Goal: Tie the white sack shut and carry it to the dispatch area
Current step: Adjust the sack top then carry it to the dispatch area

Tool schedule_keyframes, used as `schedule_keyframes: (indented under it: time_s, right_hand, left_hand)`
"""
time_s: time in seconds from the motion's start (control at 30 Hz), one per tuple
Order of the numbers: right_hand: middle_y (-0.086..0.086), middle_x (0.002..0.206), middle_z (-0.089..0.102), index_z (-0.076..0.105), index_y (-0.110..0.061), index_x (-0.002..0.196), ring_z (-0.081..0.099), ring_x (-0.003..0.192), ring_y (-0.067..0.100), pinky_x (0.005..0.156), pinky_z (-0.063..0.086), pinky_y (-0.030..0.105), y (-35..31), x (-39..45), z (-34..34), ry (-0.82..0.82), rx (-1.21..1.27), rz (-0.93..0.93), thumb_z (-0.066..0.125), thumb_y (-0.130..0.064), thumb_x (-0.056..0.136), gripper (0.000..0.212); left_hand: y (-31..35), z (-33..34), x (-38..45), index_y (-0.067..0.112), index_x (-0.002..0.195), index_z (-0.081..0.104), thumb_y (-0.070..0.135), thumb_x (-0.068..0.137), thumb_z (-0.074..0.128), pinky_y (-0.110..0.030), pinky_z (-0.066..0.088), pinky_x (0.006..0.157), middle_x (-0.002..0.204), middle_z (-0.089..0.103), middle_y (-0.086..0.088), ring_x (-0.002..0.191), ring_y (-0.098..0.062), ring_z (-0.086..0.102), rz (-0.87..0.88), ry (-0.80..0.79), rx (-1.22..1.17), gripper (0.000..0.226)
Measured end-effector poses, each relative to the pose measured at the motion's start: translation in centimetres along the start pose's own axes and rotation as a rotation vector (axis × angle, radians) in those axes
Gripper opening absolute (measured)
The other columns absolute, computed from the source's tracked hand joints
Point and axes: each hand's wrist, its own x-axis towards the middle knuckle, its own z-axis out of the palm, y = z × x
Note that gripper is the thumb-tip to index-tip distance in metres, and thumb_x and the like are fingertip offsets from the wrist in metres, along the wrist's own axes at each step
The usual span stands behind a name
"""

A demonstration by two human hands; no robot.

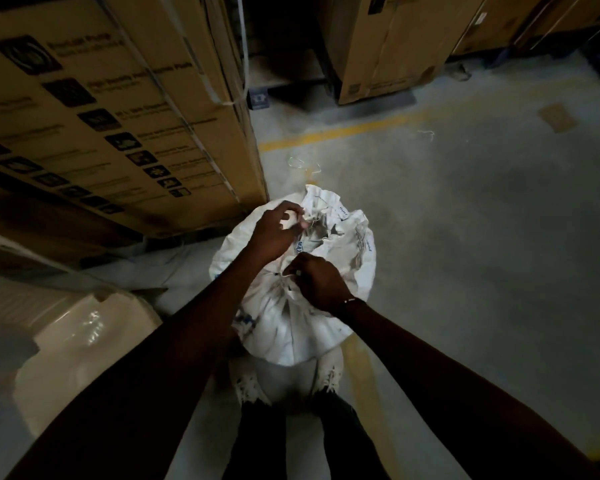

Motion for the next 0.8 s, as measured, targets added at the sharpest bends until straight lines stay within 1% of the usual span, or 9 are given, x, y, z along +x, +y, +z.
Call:
schedule_keyframes:
  time_s: [0.1, 0.17, 0.27, 0.4, 0.43, 0.53, 0.63, 0.7, 0.8]
  right_hand:
    - [0.004, 0.107, 0.074, 0.078, -0.018, 0.103, 0.07, 0.094, 0.026, 0.076, 0.043, 0.025, -1.8, 0.6, 2.3, 0.021, 0.058, 0.033, 0.067, -0.011, 0.088, 0.02]
    - [0.003, 0.104, 0.077, 0.078, -0.016, 0.098, 0.071, 0.089, 0.025, 0.075, 0.043, 0.025, -2.5, 0.9, 3.7, 0.076, 0.107, 0.075, 0.071, -0.01, 0.086, 0.015]
    - [0.004, 0.087, 0.077, 0.077, -0.009, 0.088, 0.071, 0.075, 0.023, 0.071, 0.049, 0.027, -3.2, 1.0, 5.2, 0.136, 0.221, 0.089, 0.078, -0.011, 0.082, 0.007]
    - [-0.005, 0.08, 0.074, 0.077, -0.013, 0.087, 0.068, 0.07, -0.002, 0.068, 0.05, 0.014, -3.5, 0.7, 5.8, 0.102, 0.504, 0.199, 0.08, -0.012, 0.08, 0.008]
    - [0.0, 0.078, 0.075, 0.076, -0.013, 0.084, 0.069, 0.07, -0.001, 0.069, 0.052, 0.016, -3.2, 0.7, 5.4, 0.173, 0.587, 0.243, 0.076, -0.009, 0.081, 0.005]
    - [0.019, 0.081, 0.075, 0.071, -0.001, 0.082, 0.073, 0.078, 0.032, 0.077, 0.056, 0.036, -1.3, 0.8, 4.3, 0.464, 0.728, 0.329, 0.06, 0.007, 0.085, 0.014]
    - [0.016, 0.096, 0.073, 0.067, 0.0, 0.097, 0.071, 0.089, 0.036, 0.08, 0.058, 0.04, 0.6, 2.0, 4.0, 0.587, 0.525, 0.438, 0.061, 0.007, 0.088, 0.013]
    - [0.018, 0.115, 0.069, 0.064, 0.0, 0.115, 0.069, 0.098, 0.037, 0.082, 0.057, 0.031, 1.6, 3.1, 4.4, 0.504, 0.467, 0.524, 0.065, 0.003, 0.09, 0.026]
    - [0.018, 0.139, 0.063, 0.053, -0.006, 0.144, 0.068, 0.111, 0.037, 0.091, 0.051, 0.026, 2.0, 4.4, 4.9, 0.167, 0.39, 0.554, 0.069, -0.005, 0.094, 0.052]
  left_hand:
    - [0.1, -0.5, 0.8, 0.02, 0.115, 0.072, 0.045, 0.082, 0.079, -0.024, 0.047, 0.094, 0.126, 0.072, 0.001, 0.113, -0.011, 0.063, -0.042, -0.282, 0.179, 0.042]
    - [-0.6, 0.1, 1.1, 0.018, 0.11, 0.069, 0.049, 0.077, 0.083, -0.03, 0.048, 0.087, 0.119, 0.07, 0.001, 0.112, -0.019, 0.064, -0.11, -0.381, 0.331, 0.048]
    - [-2.1, 1.7, 1.5, 0.011, 0.111, 0.063, 0.041, 0.077, 0.088, -0.034, 0.048, 0.083, 0.116, 0.068, -0.007, 0.108, -0.025, 0.063, -0.127, -0.335, 0.491, 0.052]
    - [-4.6, 1.8, 1.8, 0.008, 0.116, 0.064, 0.026, 0.082, 0.083, -0.031, 0.045, 0.083, 0.124, 0.066, -0.014, 0.119, -0.033, 0.062, -0.116, -0.237, 0.484, 0.043]
    - [-5.2, 1.3, 1.8, 0.008, 0.111, 0.065, 0.024, 0.081, 0.083, -0.031, 0.046, 0.084, 0.117, 0.069, -0.013, 0.116, -0.033, 0.063, -0.11, -0.214, 0.444, 0.039]
    - [-7.2, -0.8, 1.2, 0.015, 0.088, 0.061, 0.02, 0.078, 0.086, -0.034, 0.049, 0.077, 0.082, 0.066, -0.002, 0.096, -0.031, 0.068, -0.095, -0.13, 0.335, 0.028]
    - [-9.7, -2.8, 0.0, 0.017, 0.081, 0.054, 0.015, 0.08, 0.085, -0.029, 0.042, 0.07, 0.069, 0.056, 0.004, 0.073, -0.018, 0.062, -0.068, -0.095, 0.222, 0.032]
    - [-10.9, -3.7, -1.0, 0.015, 0.079, 0.053, 0.011, 0.08, 0.085, -0.027, 0.039, 0.066, 0.064, 0.053, 0.007, 0.059, -0.001, 0.054, -0.032, -0.033, 0.167, 0.033]
    - [-12.1, -4.3, -2.1, 0.014, 0.079, 0.051, 0.01, 0.08, 0.085, -0.028, 0.044, 0.064, 0.061, 0.054, 0.006, 0.058, -0.012, 0.057, -0.117, 0.073, 0.13, 0.033]
